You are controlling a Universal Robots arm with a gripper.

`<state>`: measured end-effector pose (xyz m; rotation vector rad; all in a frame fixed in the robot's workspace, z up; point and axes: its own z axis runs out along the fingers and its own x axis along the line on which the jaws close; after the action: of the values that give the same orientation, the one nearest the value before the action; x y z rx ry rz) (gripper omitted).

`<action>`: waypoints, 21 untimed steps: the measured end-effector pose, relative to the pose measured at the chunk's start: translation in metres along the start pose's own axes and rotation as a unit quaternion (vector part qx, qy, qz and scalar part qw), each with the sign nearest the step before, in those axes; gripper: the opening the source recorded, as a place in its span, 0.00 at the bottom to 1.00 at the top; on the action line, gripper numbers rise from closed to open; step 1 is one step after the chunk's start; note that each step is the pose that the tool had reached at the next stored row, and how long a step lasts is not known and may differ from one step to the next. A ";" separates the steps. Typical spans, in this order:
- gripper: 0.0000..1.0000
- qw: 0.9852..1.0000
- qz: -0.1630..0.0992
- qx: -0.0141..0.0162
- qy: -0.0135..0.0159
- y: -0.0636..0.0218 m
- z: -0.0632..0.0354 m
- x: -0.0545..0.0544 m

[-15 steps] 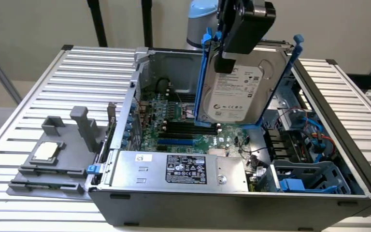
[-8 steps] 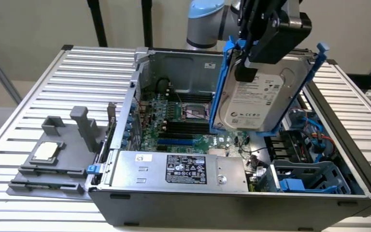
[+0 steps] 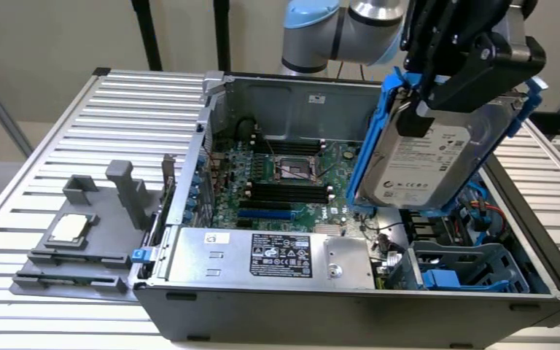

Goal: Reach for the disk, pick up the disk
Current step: 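Pick up the disk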

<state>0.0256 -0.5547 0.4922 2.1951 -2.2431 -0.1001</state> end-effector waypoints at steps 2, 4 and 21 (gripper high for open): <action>0.33 1.000 0.000 0.000 0.000 -0.0086 -0.0001 0.003; 0.33 1.000 0.000 0.000 0.000 -0.0174 -0.0002 0.006; 0.33 1.000 0.000 -0.005 0.000 -0.0850 0.0003 0.027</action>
<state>0.1099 -0.5832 0.4868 2.1905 -2.2376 -0.1111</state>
